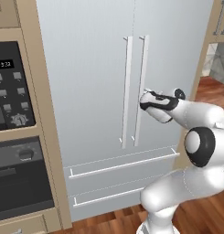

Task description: Place the tupperware on the second highest shelf of the fridge. Make space for the tupperware among the existing items by rearranging them on the shelves if needed. Close the fridge door when finished.

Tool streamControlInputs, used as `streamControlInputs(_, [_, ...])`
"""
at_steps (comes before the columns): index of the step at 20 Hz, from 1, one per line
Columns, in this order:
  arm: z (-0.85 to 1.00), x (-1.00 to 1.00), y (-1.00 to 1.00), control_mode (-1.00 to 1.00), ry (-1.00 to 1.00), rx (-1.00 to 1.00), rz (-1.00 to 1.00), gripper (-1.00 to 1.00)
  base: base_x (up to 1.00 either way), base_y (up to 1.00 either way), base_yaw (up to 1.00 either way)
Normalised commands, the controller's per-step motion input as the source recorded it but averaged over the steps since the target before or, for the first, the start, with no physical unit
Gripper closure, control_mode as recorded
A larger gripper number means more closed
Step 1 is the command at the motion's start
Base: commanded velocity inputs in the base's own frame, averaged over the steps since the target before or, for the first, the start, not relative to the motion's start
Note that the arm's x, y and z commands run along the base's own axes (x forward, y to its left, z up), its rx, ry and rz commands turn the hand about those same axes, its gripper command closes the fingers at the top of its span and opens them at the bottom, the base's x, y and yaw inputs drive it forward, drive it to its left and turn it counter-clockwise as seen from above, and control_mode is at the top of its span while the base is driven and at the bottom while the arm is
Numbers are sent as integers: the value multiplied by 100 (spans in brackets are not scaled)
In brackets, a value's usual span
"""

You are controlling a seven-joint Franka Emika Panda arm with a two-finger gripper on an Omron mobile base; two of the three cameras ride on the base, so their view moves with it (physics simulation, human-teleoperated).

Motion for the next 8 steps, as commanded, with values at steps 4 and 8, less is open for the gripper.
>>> streamControlInputs(4, [0,4,0,-100,0,0,-3,-100,0,0,0])
streamControlInputs(8, [0,0,0,-100,0,0,0,-100,0,0,0])
